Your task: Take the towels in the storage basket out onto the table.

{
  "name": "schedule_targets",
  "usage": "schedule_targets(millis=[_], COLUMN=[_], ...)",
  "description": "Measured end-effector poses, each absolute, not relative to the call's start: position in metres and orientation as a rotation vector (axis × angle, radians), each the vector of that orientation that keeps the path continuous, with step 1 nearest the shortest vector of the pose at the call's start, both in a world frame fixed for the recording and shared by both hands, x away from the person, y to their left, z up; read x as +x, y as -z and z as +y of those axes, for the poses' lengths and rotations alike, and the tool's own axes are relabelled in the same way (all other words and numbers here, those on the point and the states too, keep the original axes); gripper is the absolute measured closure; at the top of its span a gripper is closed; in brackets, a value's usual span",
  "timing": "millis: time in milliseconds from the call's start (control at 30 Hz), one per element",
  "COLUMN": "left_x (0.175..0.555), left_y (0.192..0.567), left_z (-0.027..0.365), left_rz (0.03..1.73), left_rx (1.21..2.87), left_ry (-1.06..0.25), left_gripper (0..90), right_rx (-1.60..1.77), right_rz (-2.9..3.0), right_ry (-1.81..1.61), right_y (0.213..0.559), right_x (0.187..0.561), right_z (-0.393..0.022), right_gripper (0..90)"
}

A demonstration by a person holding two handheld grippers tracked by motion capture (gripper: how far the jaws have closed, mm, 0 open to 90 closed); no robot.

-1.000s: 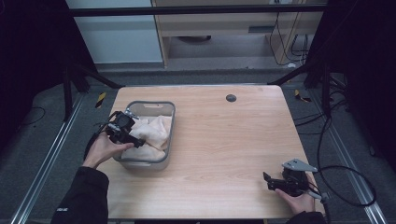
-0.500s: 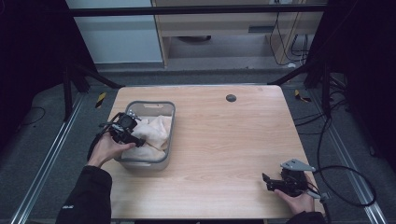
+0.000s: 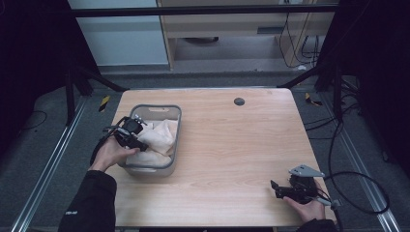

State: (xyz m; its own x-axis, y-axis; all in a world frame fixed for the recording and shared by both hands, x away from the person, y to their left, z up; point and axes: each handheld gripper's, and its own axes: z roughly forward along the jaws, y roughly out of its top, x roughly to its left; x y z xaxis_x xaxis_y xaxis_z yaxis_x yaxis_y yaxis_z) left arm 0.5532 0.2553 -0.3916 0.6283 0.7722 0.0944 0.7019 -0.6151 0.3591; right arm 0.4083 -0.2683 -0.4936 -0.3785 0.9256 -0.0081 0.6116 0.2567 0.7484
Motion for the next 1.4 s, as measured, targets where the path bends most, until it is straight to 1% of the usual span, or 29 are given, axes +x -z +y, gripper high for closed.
schedule_targets(millis=[267,533,867,1400], left_x=[0.554,0.55,0.536,0.524], left_y=[0.388,0.376,0.34,0.29], left_z=[0.259,0.263,0.261,0.267], left_rz=[1.203,1.205,1.171,1.139], left_rx=[2.545,2.5,2.454,2.366], left_ry=[-0.345,-0.37,-0.46,-0.559], left_gripper=[63.4,64.4,65.8,66.9], right_rx=[1.398,1.39,1.392,1.382], right_rz=[2.086,2.087,2.087,2.092], right_ry=[-0.931,-0.93,-0.932,-0.928], right_y=[0.494,0.494,0.493,0.494], right_x=[0.408,0.409,0.408,0.409], right_z=[-0.268,-0.268,-0.267,-0.267], right_gripper=[11.5,11.5,11.5,11.5])
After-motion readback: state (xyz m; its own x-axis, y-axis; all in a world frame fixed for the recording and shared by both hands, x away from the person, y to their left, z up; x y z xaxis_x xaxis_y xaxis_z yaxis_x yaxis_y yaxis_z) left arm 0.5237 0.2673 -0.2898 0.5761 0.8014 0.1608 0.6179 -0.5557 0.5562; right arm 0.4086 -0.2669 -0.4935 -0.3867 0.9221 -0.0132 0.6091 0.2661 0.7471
